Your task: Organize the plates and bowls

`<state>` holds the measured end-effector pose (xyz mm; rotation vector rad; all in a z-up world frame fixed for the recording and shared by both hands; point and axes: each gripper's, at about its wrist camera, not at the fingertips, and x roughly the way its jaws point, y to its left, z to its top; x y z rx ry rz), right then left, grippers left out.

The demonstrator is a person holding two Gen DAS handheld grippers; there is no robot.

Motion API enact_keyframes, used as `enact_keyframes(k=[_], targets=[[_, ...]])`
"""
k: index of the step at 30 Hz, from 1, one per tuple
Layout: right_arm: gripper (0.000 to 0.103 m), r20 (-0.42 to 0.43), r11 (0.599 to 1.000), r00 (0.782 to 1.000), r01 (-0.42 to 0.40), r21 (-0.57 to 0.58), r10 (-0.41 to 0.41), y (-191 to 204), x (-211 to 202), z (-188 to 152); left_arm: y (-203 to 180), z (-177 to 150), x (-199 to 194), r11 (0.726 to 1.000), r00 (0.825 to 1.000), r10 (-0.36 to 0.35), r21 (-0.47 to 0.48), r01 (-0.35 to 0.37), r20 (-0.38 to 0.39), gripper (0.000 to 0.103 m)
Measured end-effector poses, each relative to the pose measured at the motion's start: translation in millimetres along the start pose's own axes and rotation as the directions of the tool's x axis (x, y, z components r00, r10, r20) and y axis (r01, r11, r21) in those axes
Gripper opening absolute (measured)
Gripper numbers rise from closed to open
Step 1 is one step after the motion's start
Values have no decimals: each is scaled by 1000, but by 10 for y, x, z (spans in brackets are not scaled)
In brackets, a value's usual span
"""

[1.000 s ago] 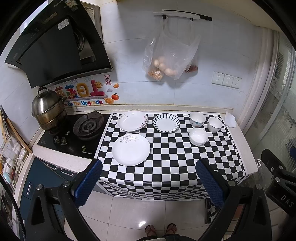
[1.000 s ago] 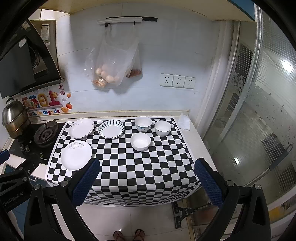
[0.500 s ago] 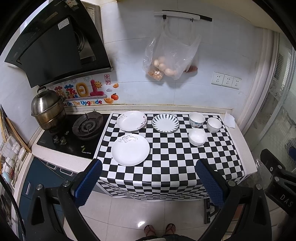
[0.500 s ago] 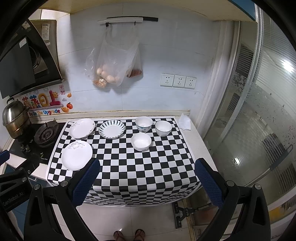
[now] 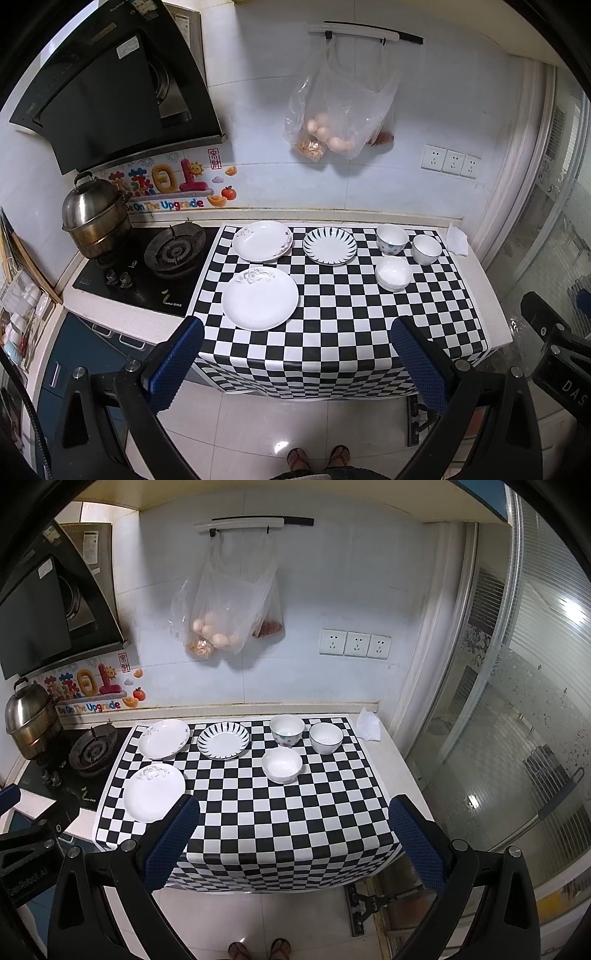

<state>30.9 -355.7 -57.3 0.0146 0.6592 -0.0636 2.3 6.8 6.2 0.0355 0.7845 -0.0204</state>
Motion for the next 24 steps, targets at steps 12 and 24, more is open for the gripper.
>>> enact_keyframes(k=[12, 24], targets=[[103, 2, 1000, 1000, -6, 1, 6, -15, -23, 20, -10, 9, -19, 1000, 1000, 5, -5, -5, 8, 103], [103, -78, 966, 964, -252, 53, 255, -162, 672, -30, 257, 41, 556, 989, 994, 89, -109, -96, -66, 103]])
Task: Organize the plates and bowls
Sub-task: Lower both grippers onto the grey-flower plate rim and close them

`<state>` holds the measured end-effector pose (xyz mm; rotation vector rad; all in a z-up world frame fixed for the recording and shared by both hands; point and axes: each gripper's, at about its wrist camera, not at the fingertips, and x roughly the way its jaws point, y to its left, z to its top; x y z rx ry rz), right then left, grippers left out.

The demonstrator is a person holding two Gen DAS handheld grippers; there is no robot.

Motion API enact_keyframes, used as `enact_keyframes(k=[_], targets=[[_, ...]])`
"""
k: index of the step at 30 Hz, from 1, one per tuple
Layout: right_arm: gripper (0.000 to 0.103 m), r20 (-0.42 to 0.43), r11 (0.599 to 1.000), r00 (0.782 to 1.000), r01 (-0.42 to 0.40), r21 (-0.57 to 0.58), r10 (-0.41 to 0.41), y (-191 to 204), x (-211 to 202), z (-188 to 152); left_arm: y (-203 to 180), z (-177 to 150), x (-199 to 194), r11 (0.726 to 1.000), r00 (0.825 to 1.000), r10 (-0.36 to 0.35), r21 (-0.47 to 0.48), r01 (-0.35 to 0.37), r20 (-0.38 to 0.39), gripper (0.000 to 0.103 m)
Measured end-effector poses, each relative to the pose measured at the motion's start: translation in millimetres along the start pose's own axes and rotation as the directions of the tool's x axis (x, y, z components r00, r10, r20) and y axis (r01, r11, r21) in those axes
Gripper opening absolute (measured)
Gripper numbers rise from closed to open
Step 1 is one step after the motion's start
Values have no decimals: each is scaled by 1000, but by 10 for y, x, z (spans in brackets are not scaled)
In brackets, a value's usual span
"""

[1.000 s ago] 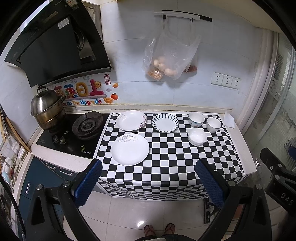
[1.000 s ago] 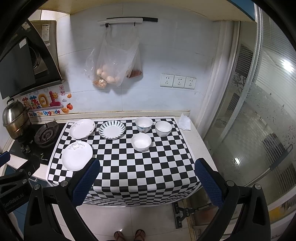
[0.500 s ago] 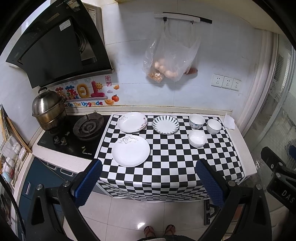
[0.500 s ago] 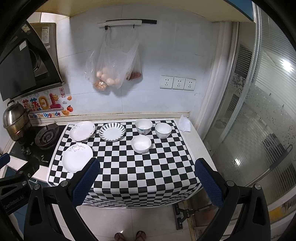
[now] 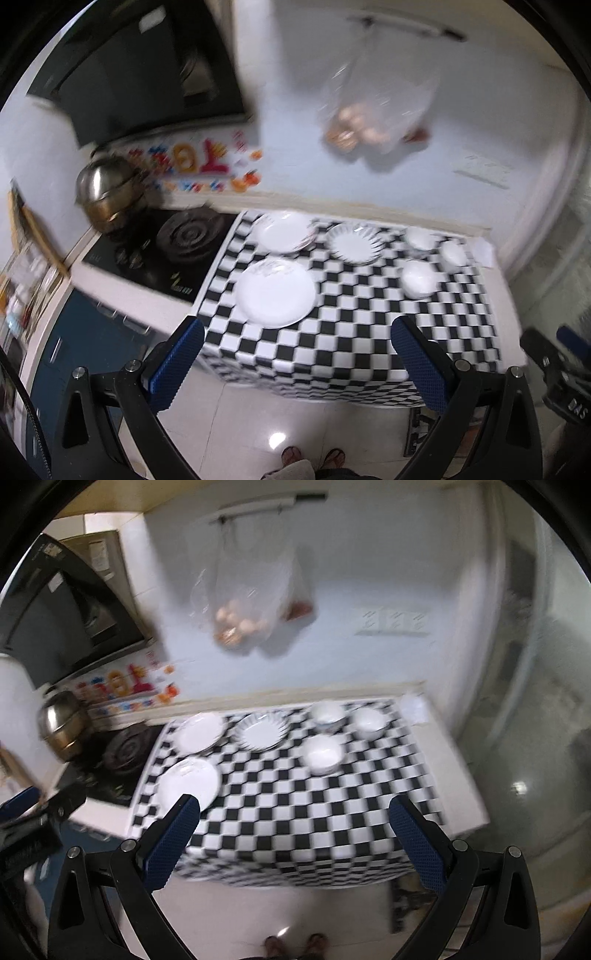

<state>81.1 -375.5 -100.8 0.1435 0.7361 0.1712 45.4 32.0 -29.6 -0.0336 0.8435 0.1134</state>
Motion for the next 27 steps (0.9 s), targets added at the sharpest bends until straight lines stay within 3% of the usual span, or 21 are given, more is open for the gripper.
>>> enact_keyframes(k=[2, 5, 9, 14, 18, 22, 24, 27], targets=[[103, -69, 998, 996, -63, -4, 63, -40, 320, -18, 125, 5, 275, 999, 998, 42, -31, -43, -37, 103], [103, -187, 985, 967, -175, 0, 172, -62, 908, -73, 331, -12, 701, 993, 991, 89, -68, -96, -101, 103], [103, -276, 975, 938, -223, -14, 211, 95, 1684, -129, 595, -29, 1302, 987, 977, 83, -118, -108, -198, 103], [103, -401, 950, 867, -308, 38, 297, 418, 2811, -133, 878, 81, 2153, 985, 949, 50, -142, -98, -312, 103], [103, -461, 934, 818, -348, 81, 344, 767, 3625, -57, 1090, 182, 2878, 984, 913, -18, -167, -56, -408, 103], [101, -516, 936, 787, -338, 96, 337, 1083, 4323, -11, 1236, 270, 3572, 988, 872, -64, -151, -12, -485, 99], [100, -557, 929, 750, -344, 134, 358, 1242, 4709, -13, 1289, 286, 3874, 990, 848, -81, -142, 7, -524, 86], [88, -599, 930, 715, -326, 172, 361, 1381, 5109, -53, 1373, 269, 4287, 991, 805, -101, -134, 27, -584, 73]])
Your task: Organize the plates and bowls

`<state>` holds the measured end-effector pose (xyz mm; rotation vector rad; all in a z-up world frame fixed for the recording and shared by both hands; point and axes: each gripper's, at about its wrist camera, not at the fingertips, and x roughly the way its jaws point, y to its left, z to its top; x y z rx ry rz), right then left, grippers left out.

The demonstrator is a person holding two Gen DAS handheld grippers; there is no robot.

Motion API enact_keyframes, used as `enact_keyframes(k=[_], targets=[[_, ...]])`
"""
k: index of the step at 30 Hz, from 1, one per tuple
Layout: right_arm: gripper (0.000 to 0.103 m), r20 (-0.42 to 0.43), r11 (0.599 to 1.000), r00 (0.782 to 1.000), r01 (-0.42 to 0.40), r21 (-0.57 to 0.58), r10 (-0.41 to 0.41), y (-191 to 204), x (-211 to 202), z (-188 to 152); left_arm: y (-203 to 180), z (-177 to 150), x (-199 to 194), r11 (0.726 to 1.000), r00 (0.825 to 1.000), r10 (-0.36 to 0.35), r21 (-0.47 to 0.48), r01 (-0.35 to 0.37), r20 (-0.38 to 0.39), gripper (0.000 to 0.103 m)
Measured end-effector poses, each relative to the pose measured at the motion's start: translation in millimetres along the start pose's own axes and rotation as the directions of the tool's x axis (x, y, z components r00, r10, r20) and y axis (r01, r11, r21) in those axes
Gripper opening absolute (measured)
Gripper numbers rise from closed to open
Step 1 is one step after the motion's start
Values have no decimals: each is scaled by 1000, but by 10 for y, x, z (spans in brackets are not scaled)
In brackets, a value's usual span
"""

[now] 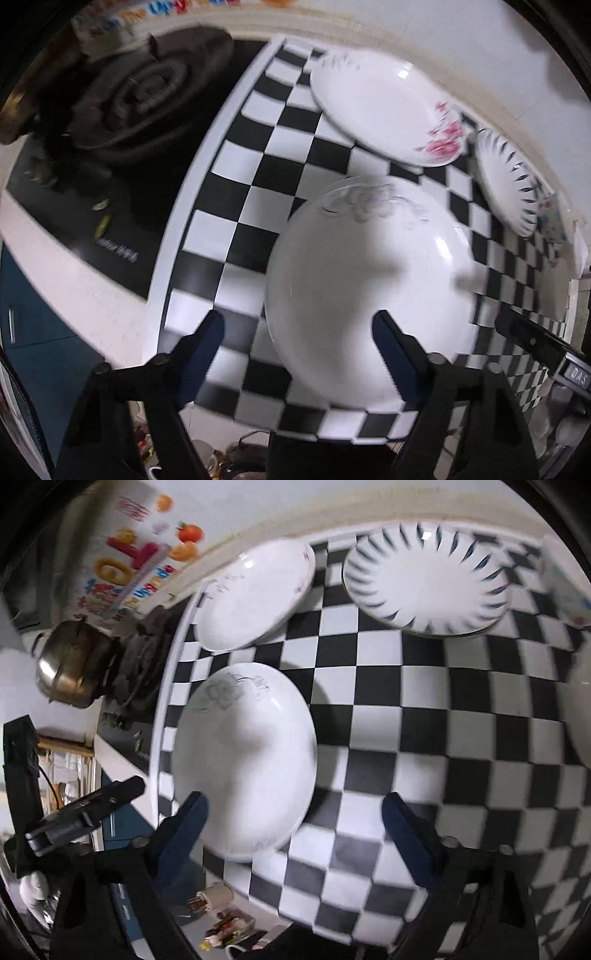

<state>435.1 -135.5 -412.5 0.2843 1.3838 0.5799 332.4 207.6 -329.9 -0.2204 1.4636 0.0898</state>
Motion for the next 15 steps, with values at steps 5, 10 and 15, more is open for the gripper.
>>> enact_keyframes(k=[5, 10, 15], targets=[[56, -92, 998, 996, -14, 61, 20, -20, 533, 251, 101, 223, 338, 998, 998, -22, 52, 25, -61, 53], [40, -129, 996, 991, -17, 92, 29, 10, 804, 342, 47, 268, 492, 988, 994, -48, 139, 61, -96, 28], [20, -129, 995, 992, 10, 97, 3, -10, 884, 357, 27, 196, 448, 986, 995, -33, 158, 48, -94, 28]])
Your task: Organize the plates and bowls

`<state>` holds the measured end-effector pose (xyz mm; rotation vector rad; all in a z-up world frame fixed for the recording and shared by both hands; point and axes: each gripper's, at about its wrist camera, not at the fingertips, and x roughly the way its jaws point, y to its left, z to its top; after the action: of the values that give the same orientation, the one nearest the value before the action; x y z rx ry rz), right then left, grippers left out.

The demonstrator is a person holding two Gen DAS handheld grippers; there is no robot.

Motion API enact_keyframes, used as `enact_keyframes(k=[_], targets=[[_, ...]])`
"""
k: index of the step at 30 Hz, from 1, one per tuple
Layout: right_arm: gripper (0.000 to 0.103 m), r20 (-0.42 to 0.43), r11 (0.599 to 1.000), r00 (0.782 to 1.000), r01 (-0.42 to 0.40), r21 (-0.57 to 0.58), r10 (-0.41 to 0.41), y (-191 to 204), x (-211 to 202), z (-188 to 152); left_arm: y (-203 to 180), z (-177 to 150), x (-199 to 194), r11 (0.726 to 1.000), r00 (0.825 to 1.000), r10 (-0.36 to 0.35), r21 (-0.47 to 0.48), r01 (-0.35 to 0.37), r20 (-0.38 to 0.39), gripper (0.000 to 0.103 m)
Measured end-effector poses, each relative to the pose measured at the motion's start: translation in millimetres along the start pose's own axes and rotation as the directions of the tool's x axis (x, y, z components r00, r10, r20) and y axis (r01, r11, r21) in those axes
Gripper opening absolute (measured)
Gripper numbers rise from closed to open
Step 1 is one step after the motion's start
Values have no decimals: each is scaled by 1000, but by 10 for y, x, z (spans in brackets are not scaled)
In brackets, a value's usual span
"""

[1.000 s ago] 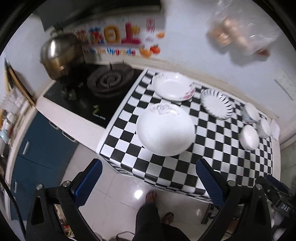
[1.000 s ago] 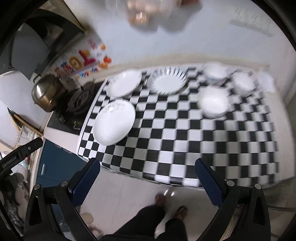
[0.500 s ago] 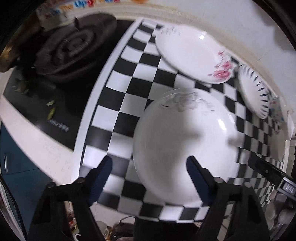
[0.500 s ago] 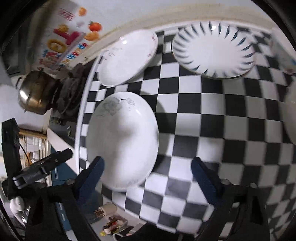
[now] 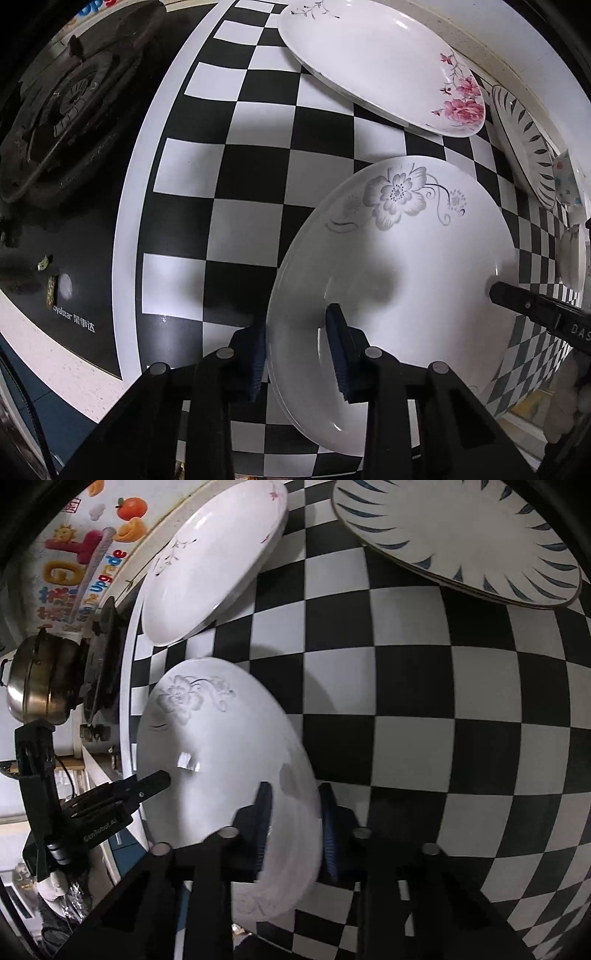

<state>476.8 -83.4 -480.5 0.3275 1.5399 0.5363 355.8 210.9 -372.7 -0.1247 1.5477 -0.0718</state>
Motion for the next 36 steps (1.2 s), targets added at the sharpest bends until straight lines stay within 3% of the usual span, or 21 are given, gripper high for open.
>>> enact_keyframes(k=[2, 10, 18, 27, 36], targets=[[16, 2, 1000, 1000, 2, -5, -2, -50, -8, -8, -24, -47, -36, 1000, 1000, -9, 0, 9, -4, 28], [16, -16, 999, 1000, 22, -27, -23, -268, -194, -139, -411, -189, -291, 1000, 1000, -10, 24, 9, 30, 28], [16, 41, 1000, 999, 5, -14, -5, -628, -707, -228, -848, -173, -508, 997, 998, -35, 78, 31, 53, 28], [16, 101, 998, 995, 1, 59, -6, -1190, -1200, -333, -1385, 103, -317, 986, 998, -64, 153, 58, 30, 28], [16, 107, 993, 994, 26, 115, -38, -1547, -1206, -378, -1785, 297, 71, 976, 998, -50, 210, 54, -24, 28]])
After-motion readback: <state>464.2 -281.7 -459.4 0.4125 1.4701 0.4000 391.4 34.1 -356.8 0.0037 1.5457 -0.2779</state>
